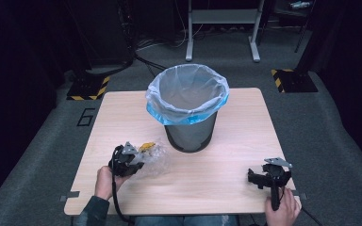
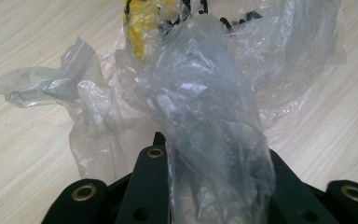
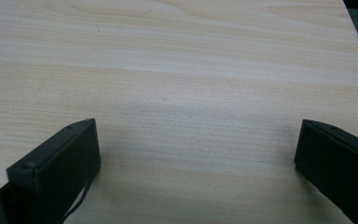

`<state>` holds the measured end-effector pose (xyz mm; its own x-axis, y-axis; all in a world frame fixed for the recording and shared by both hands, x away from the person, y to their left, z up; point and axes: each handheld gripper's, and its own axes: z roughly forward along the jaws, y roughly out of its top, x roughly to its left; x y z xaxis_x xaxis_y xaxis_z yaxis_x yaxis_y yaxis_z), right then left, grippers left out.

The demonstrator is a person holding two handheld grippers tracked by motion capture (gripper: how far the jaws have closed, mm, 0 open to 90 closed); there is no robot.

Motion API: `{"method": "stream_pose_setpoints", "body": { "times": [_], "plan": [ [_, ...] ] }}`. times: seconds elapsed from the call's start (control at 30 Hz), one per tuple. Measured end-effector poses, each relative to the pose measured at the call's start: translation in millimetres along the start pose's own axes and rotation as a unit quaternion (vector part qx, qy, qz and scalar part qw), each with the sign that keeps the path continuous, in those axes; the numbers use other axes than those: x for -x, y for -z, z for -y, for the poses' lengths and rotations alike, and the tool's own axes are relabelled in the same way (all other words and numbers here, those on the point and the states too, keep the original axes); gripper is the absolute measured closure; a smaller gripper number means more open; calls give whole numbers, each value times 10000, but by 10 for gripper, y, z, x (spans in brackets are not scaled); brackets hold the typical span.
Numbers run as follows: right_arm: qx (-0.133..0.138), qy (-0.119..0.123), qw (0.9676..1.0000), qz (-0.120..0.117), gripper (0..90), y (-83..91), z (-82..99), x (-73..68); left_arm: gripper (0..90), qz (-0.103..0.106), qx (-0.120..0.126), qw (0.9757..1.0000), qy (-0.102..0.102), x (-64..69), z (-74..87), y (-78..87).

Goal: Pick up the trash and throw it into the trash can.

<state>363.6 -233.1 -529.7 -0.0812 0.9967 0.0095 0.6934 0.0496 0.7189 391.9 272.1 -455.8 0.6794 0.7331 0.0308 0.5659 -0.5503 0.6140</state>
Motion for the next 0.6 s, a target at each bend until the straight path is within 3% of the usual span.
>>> {"method": "stream_pose_setpoints", "body": {
  "times": [0.27,0.6],
  "plan": [
    [2,0,10000,2,0,0,0,0,789,65,106,9999,29,-47,-34,143],
    [0,-2,10000,4,0,0,0,-1,795,92,135,9998,-87,-89,-141,295]
  ]
}}
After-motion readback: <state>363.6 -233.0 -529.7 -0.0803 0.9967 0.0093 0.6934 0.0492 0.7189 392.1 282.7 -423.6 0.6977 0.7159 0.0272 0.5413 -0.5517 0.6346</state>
